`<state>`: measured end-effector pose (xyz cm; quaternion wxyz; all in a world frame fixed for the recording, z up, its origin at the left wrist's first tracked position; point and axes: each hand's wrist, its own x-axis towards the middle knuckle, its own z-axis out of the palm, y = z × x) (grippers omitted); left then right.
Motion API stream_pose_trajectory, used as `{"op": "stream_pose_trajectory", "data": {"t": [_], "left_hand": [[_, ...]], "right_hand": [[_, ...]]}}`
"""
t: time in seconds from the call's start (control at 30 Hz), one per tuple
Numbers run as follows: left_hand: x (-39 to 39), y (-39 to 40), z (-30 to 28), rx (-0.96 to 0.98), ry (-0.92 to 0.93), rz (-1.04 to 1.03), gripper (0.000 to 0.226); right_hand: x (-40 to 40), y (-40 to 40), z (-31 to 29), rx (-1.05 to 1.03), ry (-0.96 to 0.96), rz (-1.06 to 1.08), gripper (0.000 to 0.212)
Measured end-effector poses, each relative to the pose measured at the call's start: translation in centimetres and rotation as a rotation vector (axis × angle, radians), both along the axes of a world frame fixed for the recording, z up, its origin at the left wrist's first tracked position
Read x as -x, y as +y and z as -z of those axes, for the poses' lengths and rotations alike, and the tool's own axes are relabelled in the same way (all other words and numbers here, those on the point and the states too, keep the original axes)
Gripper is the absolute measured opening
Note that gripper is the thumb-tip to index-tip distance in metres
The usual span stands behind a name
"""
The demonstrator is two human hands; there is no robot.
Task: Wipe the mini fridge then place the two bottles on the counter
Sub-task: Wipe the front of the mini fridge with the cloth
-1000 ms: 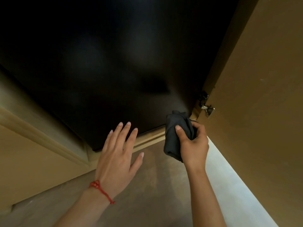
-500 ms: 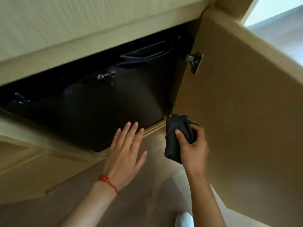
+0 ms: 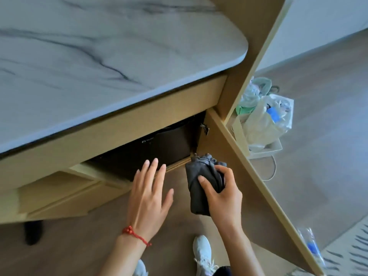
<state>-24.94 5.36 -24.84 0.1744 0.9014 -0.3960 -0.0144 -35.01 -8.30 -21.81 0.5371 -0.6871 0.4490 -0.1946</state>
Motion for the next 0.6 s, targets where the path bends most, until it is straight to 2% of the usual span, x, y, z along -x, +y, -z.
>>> {"op": "stream_pose_trajectory", "data": {"t": [0.2,0.33,0.6], "left_hand": [[1.3,-0.1,-8.0,0.016,0.014,-0.083,0.057],[1.6,-0.6,-12.8,0.044,-0.04,-0.132,0.053],[-0.4,-1.3,-19.5,0.091,-0.129,-0.228,0.055]], "right_hand": [[1.3,-1.6,-8.1,-0.035,-0.035,-0.021,0.032],[1.0,-3.0,-12.3,-0.046,-0.07,-0.091,0.031],[-2.4,-4.9,-19.0,0.029,-0.139,-0.203,0.03]]}}
